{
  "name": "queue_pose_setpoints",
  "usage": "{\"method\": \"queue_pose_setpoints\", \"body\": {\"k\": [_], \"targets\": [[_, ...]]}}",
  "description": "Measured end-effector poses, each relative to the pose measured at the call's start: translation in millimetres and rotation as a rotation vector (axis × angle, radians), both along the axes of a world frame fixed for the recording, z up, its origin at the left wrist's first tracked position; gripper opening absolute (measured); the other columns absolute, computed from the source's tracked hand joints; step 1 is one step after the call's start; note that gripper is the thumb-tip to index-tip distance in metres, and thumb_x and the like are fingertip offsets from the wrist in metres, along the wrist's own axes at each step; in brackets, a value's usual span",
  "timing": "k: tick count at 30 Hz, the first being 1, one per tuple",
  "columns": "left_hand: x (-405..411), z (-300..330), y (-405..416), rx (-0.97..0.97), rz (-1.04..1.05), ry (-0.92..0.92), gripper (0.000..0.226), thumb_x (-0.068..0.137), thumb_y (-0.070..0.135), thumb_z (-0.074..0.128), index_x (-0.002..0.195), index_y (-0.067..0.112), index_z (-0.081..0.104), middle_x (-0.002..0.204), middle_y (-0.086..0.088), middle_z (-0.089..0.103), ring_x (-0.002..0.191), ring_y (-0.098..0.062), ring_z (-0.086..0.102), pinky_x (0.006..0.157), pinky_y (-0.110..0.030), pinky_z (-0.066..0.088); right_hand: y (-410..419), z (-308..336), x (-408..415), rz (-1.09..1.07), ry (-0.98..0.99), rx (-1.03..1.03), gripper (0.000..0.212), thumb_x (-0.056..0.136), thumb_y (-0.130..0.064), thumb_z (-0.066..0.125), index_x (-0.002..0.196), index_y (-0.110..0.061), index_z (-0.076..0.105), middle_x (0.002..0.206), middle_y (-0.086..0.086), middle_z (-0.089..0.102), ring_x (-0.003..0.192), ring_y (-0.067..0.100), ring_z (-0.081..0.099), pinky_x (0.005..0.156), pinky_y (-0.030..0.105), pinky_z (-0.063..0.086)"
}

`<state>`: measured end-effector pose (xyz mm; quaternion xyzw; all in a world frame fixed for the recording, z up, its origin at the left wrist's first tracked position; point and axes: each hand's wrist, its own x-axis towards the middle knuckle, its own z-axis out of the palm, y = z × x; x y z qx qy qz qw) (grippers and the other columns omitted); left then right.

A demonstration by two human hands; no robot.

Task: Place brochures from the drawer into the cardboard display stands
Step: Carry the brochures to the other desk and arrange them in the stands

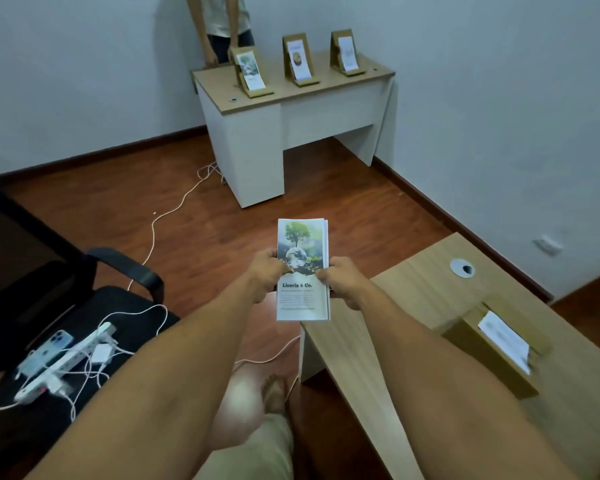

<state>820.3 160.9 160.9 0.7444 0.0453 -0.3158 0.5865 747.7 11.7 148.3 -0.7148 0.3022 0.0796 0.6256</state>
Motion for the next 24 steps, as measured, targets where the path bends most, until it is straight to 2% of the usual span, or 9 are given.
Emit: {"method": "queue_pose_setpoints", "body": {"k": [2, 5, 7, 11, 14, 16, 20, 24], "targets": [[26, -3, -5, 0.007, -0.012, -0.006, 0.029, 0.089, -0.01, 0.057, 0.105, 0.014, 0.061, 0.094, -0.011, 0.071, 0.078, -0.026, 0.069, 0.081, -0.047, 0.059, -4, -4, 22, -0.01, -0.002, 0.003, 0.021, 0.089, 0.004, 0.057, 0.107, -0.003, 0.065, 0.103, 0.019, 0.073, 0.088, 0.03, 0.071, 0.075, 0.046, 0.06], [74, -7, -16, 0.019, -0.05, -0.022, 0.031, 0.089, -0.009, 0.058, 0.111, 0.012, 0.061, 0.095, -0.012, 0.072, 0.08, -0.027, 0.07, 0.08, -0.045, 0.06, -11, -9, 64, -0.042, -0.007, 0.007, 0.018, 0.088, 0.005, 0.057, 0.097, -0.009, 0.065, 0.104, 0.019, 0.073, 0.089, 0.032, 0.071, 0.083, 0.053, 0.059], [105, -8, -22, 0.026, -0.087, -0.024, 0.031, 0.089, -0.008, 0.058, 0.113, 0.011, 0.062, 0.1, -0.013, 0.073, 0.083, -0.027, 0.072, 0.08, -0.045, 0.06, -17, -9, 92, -0.066, -0.011, 0.0, 0.018, 0.089, 0.004, 0.057, 0.099, -0.009, 0.064, 0.105, 0.018, 0.073, 0.09, 0.032, 0.071, 0.079, 0.049, 0.06], [180, -5, -41, 0.034, -0.182, -0.027, 0.028, 0.091, -0.006, 0.06, 0.113, 0.011, 0.06, 0.099, -0.011, 0.073, 0.081, -0.024, 0.071, 0.072, -0.039, 0.06, -31, -4, 153, -0.152, -0.005, 0.013, 0.021, 0.091, 0.002, 0.057, 0.11, -0.004, 0.064, 0.108, 0.015, 0.073, 0.086, 0.025, 0.07, 0.06, 0.03, 0.055], [230, 2, -55, 0.044, -0.272, -0.044, 0.027, 0.09, -0.004, 0.062, 0.113, 0.011, 0.061, 0.099, -0.01, 0.073, 0.079, -0.022, 0.071, 0.067, -0.035, 0.058, -34, 2, 192, -0.265, 0.002, 0.031, 0.026, 0.087, 0.0, 0.059, 0.113, -0.002, 0.064, 0.108, 0.015, 0.075, 0.082, 0.022, 0.072, 0.058, 0.027, 0.053], [258, 4, -64, 0.045, -0.326, -0.055, 0.027, 0.091, -0.004, 0.062, 0.113, 0.011, 0.061, 0.099, -0.009, 0.073, 0.079, -0.022, 0.07, 0.068, -0.036, 0.058, -36, 6, 212, -0.334, 0.002, 0.025, 0.025, 0.087, -0.001, 0.059, 0.112, -0.002, 0.065, 0.104, 0.013, 0.075, 0.075, 0.018, 0.068, 0.053, 0.022, 0.047], [290, 4, -85, 0.052, -0.433, -0.065, 0.025, 0.092, -0.002, 0.062, 0.115, 0.008, 0.061, 0.102, -0.012, 0.073, 0.077, -0.021, 0.069, 0.071, -0.037, 0.058, -45, 9, 234, -0.419, 0.018, 0.018, 0.017, 0.088, 0.0, 0.059, 0.103, -0.003, 0.065, 0.091, 0.011, 0.073, 0.066, 0.017, 0.066, 0.048, 0.022, 0.047], [307, -1, -111, 0.035, -0.503, -0.06, 0.025, 0.092, -0.003, 0.063, 0.115, 0.008, 0.06, 0.097, -0.01, 0.071, 0.073, -0.02, 0.067, 0.065, -0.034, 0.055, -64, 5, 243, -0.485, 0.059, -0.035, 0.023, 0.089, -0.003, 0.06, 0.111, 0.001, 0.064, 0.085, 0.008, 0.069, 0.057, 0.012, 0.057, 0.038, 0.017, 0.039]]}}
